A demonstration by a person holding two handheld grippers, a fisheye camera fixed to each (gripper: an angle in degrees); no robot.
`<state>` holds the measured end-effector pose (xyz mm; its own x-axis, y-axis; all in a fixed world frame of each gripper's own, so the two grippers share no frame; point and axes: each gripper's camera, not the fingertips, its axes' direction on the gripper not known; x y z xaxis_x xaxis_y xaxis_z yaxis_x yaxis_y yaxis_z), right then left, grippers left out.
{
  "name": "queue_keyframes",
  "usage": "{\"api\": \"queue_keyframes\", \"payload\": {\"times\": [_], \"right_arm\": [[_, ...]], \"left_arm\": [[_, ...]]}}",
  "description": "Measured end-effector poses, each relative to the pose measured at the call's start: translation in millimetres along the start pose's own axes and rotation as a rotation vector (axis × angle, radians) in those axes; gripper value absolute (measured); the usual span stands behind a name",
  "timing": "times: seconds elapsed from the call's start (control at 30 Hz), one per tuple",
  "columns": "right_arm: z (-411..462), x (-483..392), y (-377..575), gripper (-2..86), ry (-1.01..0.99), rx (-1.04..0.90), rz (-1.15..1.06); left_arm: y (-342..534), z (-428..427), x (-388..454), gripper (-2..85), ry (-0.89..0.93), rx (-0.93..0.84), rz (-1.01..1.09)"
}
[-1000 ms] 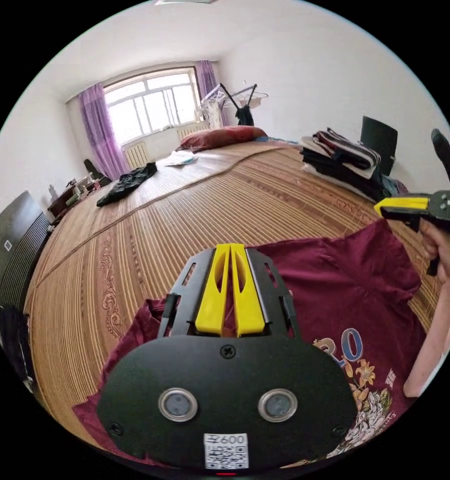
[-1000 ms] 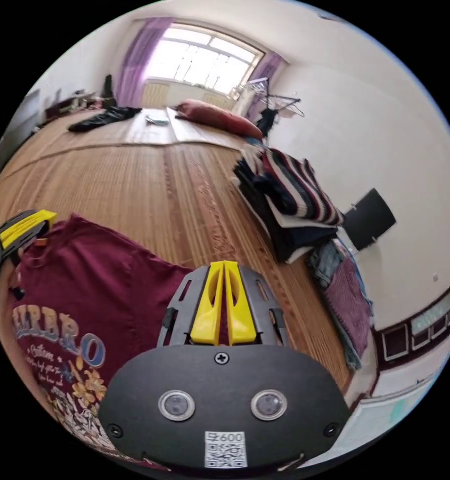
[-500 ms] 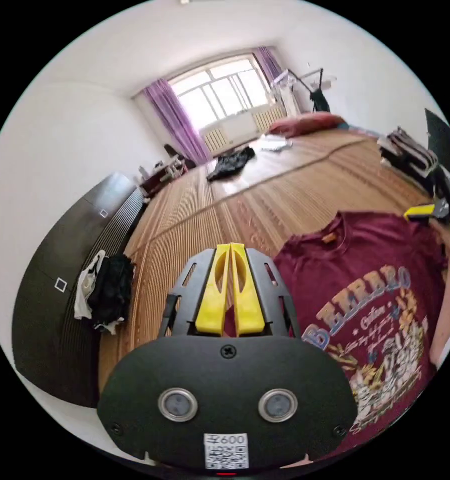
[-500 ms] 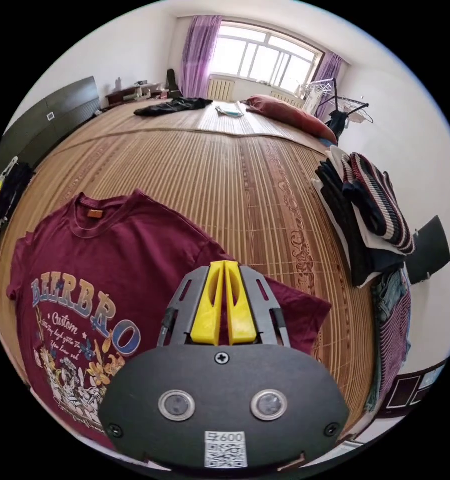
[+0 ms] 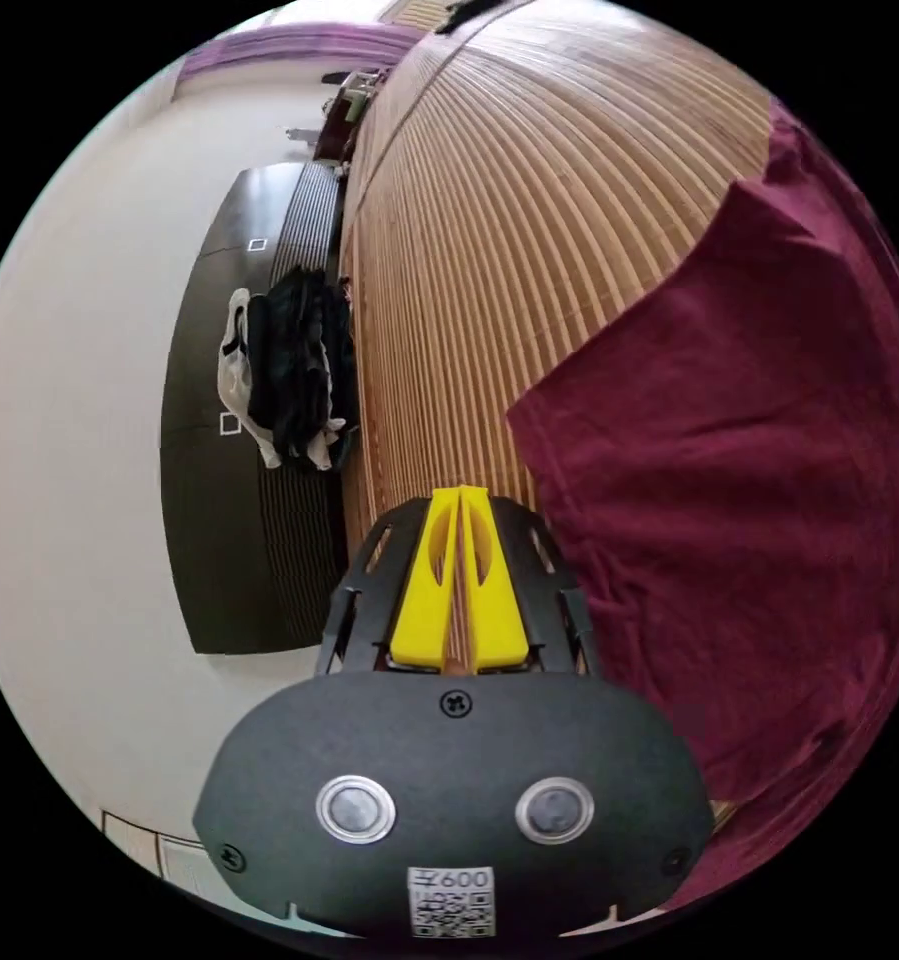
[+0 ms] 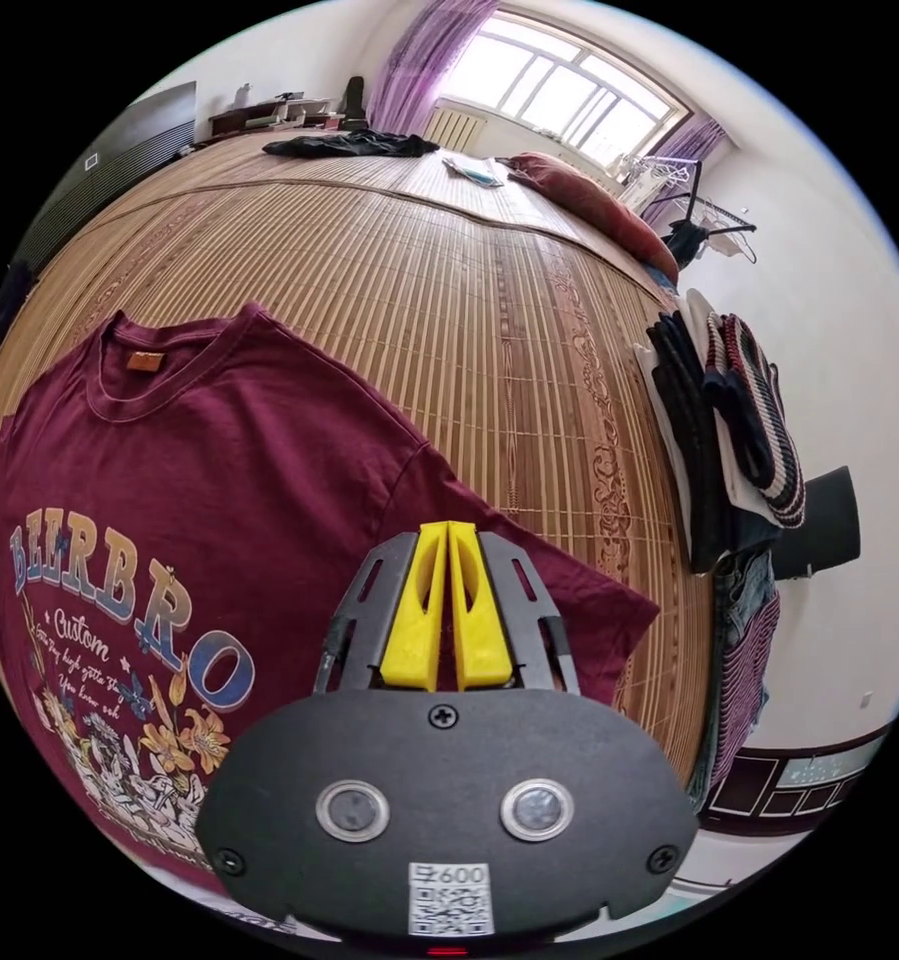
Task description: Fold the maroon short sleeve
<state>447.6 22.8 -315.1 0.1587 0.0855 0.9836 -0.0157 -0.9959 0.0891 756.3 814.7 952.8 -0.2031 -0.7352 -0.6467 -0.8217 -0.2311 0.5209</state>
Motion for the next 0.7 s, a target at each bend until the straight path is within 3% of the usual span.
{"api": "queue_keyframes", "payload": {"times": [0.17,0.3,0.37,0.63,0.7], "right_arm": [[1.9,-11.8,-1.1,-0.9,0.054,-0.009,-0.025],[3.8,-15.4,1.1,-0.9,0.076,-0.01,-0.029],[4.4,-12.1,3.2,-0.9,0.065,-0.006,-0.023],[5.0,-8.6,15.6,-0.9,0.064,-0.002,-0.036],[5.1,-6.6,20.4,-0.9,0.061,-0.001,-0.038]], "left_arm": [[23.3,-37.4,-31.0,0.7,0.119,0.237,-0.216],[26.4,-33.9,-24.2,0.6,0.298,0.353,-0.194],[19.2,-9.0,-7.7,0.6,0.349,0.273,-0.157],[36.1,-8.5,35.7,0.5,0.07,0.233,-0.117],[43.6,-6.2,24.4,0.5,0.105,0.236,-0.193]]}}
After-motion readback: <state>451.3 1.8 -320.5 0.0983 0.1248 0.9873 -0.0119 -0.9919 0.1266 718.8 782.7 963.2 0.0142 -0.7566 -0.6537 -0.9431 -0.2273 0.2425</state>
